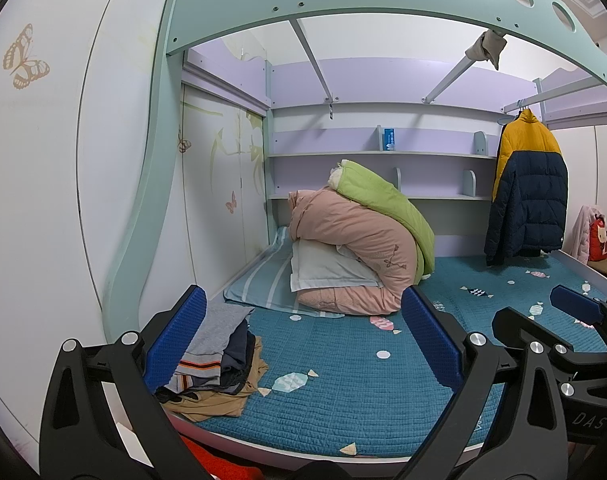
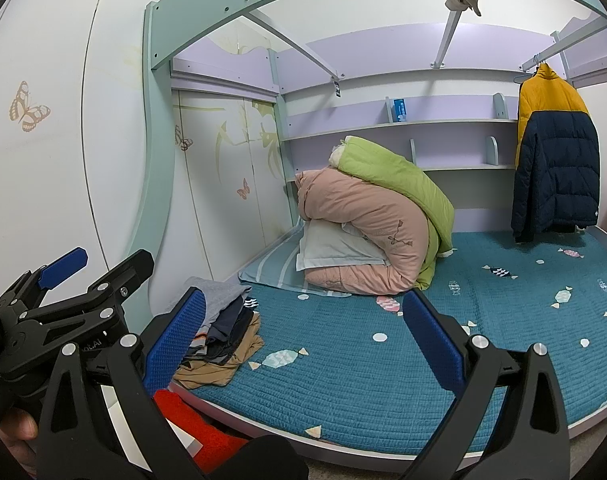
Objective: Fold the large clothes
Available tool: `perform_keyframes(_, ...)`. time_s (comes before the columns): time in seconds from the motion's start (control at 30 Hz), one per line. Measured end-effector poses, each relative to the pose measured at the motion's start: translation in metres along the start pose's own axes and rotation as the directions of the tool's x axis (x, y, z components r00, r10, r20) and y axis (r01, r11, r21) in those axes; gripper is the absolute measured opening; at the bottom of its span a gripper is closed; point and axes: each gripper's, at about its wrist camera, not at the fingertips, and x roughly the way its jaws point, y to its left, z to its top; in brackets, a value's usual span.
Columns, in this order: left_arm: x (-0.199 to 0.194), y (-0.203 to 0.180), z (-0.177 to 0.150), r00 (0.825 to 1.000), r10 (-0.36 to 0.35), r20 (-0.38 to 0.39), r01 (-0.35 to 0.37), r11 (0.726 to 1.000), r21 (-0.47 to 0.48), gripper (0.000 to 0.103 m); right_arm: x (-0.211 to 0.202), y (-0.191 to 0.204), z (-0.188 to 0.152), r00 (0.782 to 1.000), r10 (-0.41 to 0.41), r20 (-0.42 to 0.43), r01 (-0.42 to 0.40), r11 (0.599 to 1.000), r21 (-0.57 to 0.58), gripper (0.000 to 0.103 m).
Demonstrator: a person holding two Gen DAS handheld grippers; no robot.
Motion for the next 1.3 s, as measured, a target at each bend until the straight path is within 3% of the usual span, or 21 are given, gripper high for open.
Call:
perform_keyframes(0.83,0.008,0.002,-0.011,1.000,0.005,-0.014,-0.005,1.000,0.000,0.098,0.002,-0.004,-0.002,1.000,0.003,-0.007,-0.003,1.000,0.016,0.095)
perform_keyframes(1.3,0.044,-0.021,-0.020,0.996,-0.013,-0.091,0.017,0.999,0.034,0.098,0.026,-0.033,-0.019,0.998,-0.014,-0.063,0.020,0.995,0.100,0.095)
